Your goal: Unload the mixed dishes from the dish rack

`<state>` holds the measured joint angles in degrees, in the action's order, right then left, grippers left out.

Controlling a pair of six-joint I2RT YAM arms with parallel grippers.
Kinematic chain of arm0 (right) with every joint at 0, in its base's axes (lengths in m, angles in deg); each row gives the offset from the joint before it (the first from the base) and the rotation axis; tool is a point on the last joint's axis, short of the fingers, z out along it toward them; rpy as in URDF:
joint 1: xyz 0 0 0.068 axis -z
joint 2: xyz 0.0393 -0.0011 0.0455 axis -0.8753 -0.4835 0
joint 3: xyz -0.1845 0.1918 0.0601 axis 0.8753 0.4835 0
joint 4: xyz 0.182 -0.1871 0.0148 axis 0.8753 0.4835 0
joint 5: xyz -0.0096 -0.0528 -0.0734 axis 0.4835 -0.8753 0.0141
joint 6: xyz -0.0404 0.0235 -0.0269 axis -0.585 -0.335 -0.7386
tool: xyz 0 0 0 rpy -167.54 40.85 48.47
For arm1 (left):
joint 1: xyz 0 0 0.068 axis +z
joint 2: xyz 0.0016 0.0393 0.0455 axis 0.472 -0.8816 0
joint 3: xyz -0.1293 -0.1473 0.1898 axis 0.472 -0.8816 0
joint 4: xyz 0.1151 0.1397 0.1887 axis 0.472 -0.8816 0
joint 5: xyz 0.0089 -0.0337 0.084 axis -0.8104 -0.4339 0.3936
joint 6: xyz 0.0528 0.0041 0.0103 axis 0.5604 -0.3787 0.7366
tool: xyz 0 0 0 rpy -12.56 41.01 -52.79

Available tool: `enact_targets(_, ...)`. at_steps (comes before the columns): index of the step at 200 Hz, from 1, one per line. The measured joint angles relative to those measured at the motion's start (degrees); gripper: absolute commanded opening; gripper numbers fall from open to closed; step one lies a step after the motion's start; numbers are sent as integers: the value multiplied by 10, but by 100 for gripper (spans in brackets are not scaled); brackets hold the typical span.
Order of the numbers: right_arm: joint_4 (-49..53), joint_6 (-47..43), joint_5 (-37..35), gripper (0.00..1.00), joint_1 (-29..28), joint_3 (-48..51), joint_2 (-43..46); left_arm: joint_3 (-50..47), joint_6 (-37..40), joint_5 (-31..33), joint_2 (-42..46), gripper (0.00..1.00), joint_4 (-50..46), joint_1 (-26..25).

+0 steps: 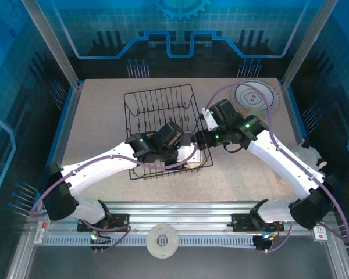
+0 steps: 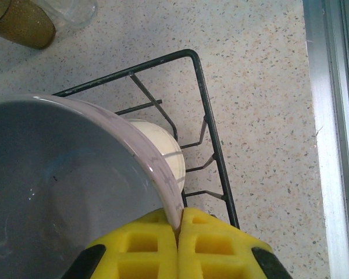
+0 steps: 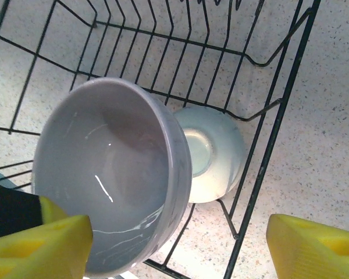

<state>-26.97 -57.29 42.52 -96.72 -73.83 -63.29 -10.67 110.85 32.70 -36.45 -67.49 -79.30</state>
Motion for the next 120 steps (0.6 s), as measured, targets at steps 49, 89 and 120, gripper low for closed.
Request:
enact_targets(49, 17, -3, -36, 61, -26, -8, -20, 4, 1, 18, 0, 0, 4, -5)
enact_targets(89, 24, 6, -71, 49, -39, -8, -32, 4, 6, 37, 0, 0, 7, -17)
enact_targets(120, 26, 18, -89, 37, -52, -10, -35, 4, 13, 50, 0, 0, 9, -23)
